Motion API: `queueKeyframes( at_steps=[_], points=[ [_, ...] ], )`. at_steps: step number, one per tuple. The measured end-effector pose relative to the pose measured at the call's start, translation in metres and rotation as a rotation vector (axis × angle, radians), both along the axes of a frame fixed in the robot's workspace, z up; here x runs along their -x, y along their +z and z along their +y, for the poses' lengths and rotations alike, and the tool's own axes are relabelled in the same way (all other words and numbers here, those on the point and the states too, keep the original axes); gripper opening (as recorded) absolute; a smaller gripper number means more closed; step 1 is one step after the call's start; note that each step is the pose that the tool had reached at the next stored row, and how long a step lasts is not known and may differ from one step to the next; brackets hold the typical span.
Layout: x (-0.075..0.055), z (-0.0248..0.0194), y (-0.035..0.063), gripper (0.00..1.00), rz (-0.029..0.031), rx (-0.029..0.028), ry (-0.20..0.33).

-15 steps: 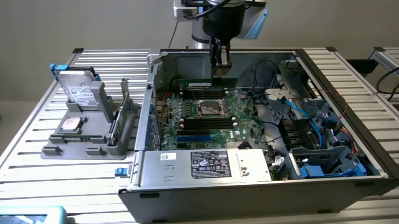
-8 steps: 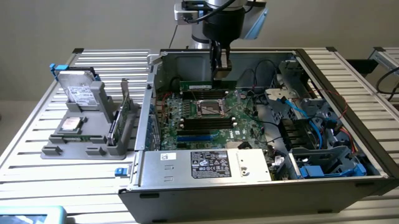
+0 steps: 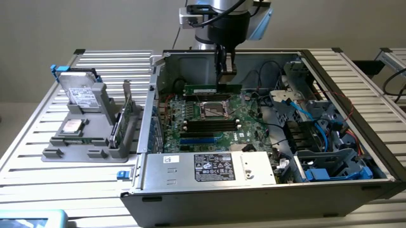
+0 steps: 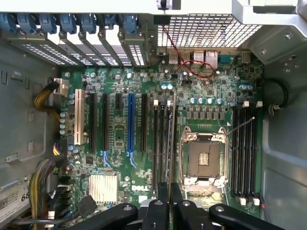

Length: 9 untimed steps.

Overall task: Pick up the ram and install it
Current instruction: 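Insert the ram into the slot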

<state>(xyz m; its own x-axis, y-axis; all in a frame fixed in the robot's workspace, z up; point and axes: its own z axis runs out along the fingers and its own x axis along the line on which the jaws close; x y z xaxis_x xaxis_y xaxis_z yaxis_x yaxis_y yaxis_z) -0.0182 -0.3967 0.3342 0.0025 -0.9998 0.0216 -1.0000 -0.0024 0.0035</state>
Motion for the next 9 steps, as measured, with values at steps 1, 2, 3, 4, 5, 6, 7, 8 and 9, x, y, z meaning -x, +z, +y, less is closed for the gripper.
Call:
queueKeyframes(
  at_steps=[1, 2, 3, 4, 5, 6, 7, 8, 9],
  points=[
    [-0.0008, 0.0004, -0.0010, 0.14, 0.0003, 0.0021, 0.000],
    [-0.0014, 0.0011, -0.0021, 0.14, 0.0008, 0.0043, 0.000],
    [-0.0016, 0.0021, -0.0031, 0.14, 0.0010, 0.0058, 0.000],
    [-0.0017, 0.0029, -0.0035, 0.14, 0.0012, 0.0066, 0.000],
    [-0.0017, 0.0040, -0.0039, 0.14, 0.0011, 0.0072, 0.000],
    [-0.0017, 0.0053, -0.0041, 0.14, 0.0013, 0.0076, 0.000],
    [-0.0017, 0.0061, -0.0045, 0.14, 0.0015, 0.0077, 0.000],
    [-0.0017, 0.0067, -0.0051, 0.14, 0.0020, 0.0078, 0.000],
    [-0.0017, 0.0069, -0.0062, 0.14, 0.0029, 0.0086, 0.000]
  ],
)
